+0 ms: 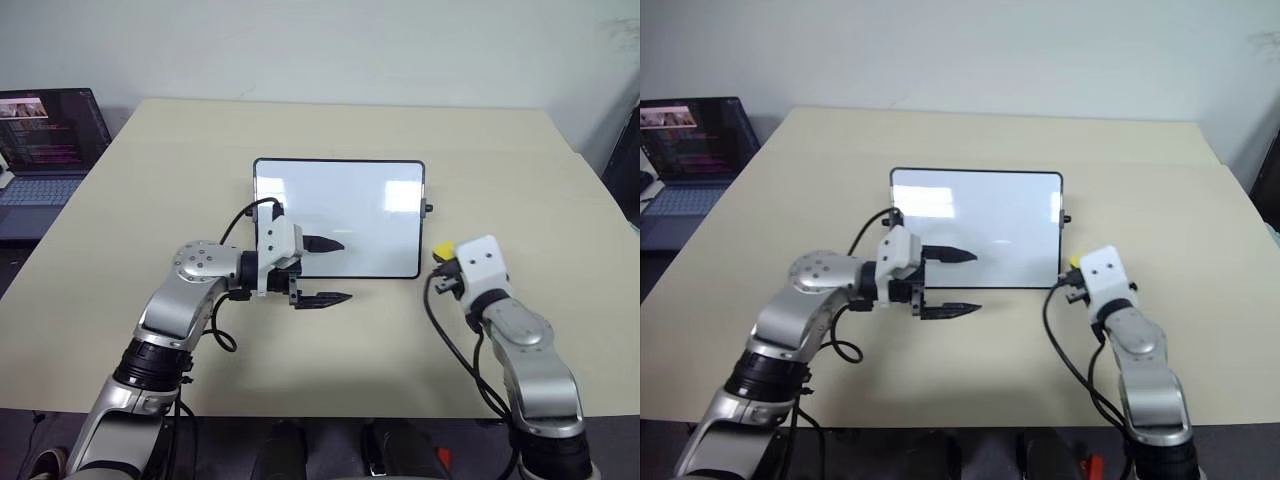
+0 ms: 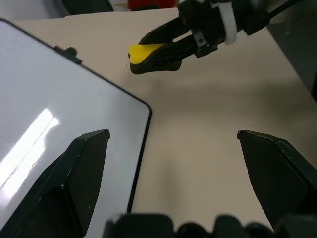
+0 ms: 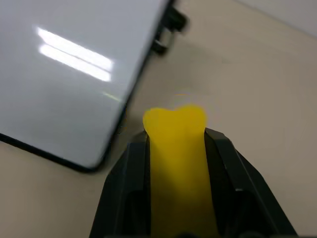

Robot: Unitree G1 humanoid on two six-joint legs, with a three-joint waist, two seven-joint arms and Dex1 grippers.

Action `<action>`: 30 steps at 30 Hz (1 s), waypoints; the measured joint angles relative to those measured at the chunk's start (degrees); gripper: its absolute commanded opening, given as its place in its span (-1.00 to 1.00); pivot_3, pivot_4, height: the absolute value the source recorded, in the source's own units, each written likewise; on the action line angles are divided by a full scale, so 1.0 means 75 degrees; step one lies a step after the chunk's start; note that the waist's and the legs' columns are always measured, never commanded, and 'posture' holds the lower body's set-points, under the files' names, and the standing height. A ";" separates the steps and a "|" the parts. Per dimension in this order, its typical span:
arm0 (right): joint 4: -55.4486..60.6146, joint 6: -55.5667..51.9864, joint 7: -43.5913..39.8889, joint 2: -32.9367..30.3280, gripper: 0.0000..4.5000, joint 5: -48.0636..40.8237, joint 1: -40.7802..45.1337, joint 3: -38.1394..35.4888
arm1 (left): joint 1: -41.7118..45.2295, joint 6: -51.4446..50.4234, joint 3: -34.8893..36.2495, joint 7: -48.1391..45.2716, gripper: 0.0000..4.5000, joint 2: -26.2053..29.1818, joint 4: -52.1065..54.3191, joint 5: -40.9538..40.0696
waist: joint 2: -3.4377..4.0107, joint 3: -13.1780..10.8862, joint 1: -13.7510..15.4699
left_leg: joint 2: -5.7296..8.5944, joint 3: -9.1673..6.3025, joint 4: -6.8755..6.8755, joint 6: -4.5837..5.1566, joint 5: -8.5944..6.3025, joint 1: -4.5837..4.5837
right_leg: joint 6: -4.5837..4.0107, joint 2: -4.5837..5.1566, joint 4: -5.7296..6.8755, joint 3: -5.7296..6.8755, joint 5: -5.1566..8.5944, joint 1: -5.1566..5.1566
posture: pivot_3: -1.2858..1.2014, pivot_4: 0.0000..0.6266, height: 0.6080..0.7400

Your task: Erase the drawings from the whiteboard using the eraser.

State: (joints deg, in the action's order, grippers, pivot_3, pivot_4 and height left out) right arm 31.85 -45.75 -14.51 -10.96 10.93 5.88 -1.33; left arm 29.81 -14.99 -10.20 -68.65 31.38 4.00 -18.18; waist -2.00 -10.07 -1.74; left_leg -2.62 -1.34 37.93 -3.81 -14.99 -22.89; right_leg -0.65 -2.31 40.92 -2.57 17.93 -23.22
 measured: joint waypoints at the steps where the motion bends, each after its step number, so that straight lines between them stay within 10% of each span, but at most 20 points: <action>1: 0.0001 -0.0057 0.0130 0.0182 -0.50 -0.0063 -0.0024 -0.0114 | 0.0088 0.0000 -0.0099 -0.0045 1.00 -0.0065 0.0002 -0.0009 | 0.0000 0.0000 -0.0025 | 0.0004 0.0001 0.0002 0.0000 0.0000 0.0005 | 0.0010 -0.0003 0.0004 -0.0003 0.0005 0.0000 | 0.03 -0.52 1.00; 14: -0.0914 0.0023 0.0837 0.0625 -0.50 -0.0884 0.0326 -0.1150 | 0.0482 0.0099 -0.0570 -0.0457 1.00 -0.0506 0.0000 -0.0086 | 0.0005 -0.0002 -0.0034 | -0.0001 0.0010 -0.0002 0.0001 0.0000 0.0002 | 0.0000 -0.0027 -0.0002 -0.0007 0.0000 0.0000 | 0.03 -0.52 1.00; 23: -0.1610 0.0569 0.1155 0.0740 0.99 -0.1362 0.0499 -0.1473 | 0.0529 0.0267 -0.0570 -0.0439 1.00 -0.0420 -0.0029 0.0018 | 0.0009 -0.0004 -0.0038 | -0.0003 0.0010 -0.0004 0.0001 0.0000 0.0005 | 0.0003 -0.0028 0.0001 -0.0005 0.0002 0.0000 | 0.03 -0.52 1.00; 30: -0.0556 0.1334 0.0928 0.0828 0.99 -0.1937 -0.0077 -0.1325 | -0.0481 -0.0083 0.0096 0.0287 1.00 0.0086 0.0289 0.0009 | 0.0019 -0.0009 -0.0042 | -0.0011 -0.0004 -0.0010 0.0001 -0.0001 0.0004 | 0.0009 -0.0027 -0.0002 -0.0005 0.0007 -0.0003 | 0.03 -0.52 1.00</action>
State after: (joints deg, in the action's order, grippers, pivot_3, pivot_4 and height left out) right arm 27.68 -35.75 -7.56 -4.75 -3.60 5.30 -11.26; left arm 26.20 -15.62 -9.48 -66.50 32.02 6.17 -18.10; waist -1.86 -10.14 -2.06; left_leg -2.71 -1.37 37.85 -3.80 -15.00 -22.86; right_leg -0.58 -2.51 40.90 -2.60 17.99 -23.25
